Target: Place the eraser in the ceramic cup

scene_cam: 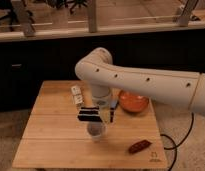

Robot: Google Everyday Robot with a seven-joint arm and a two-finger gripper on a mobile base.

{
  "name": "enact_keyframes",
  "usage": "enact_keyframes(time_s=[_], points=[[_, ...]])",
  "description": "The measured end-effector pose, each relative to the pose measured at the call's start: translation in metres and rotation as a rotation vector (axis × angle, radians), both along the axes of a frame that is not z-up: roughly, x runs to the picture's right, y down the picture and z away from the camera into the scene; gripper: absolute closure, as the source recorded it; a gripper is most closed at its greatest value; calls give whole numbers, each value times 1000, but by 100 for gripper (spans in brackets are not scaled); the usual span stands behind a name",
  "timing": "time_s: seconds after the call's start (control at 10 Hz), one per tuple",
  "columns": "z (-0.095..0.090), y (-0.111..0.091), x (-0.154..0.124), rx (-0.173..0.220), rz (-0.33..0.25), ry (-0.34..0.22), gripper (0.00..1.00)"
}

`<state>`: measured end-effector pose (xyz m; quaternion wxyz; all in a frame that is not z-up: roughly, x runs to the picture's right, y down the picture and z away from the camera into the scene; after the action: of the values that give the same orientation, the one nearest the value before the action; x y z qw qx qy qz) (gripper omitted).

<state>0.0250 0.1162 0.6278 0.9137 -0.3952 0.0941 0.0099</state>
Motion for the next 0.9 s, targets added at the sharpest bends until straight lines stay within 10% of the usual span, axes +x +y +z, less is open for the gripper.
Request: enact_keyframes(time_s=[0.9], points=[[-17,17,35,-100,-49,77,100]])
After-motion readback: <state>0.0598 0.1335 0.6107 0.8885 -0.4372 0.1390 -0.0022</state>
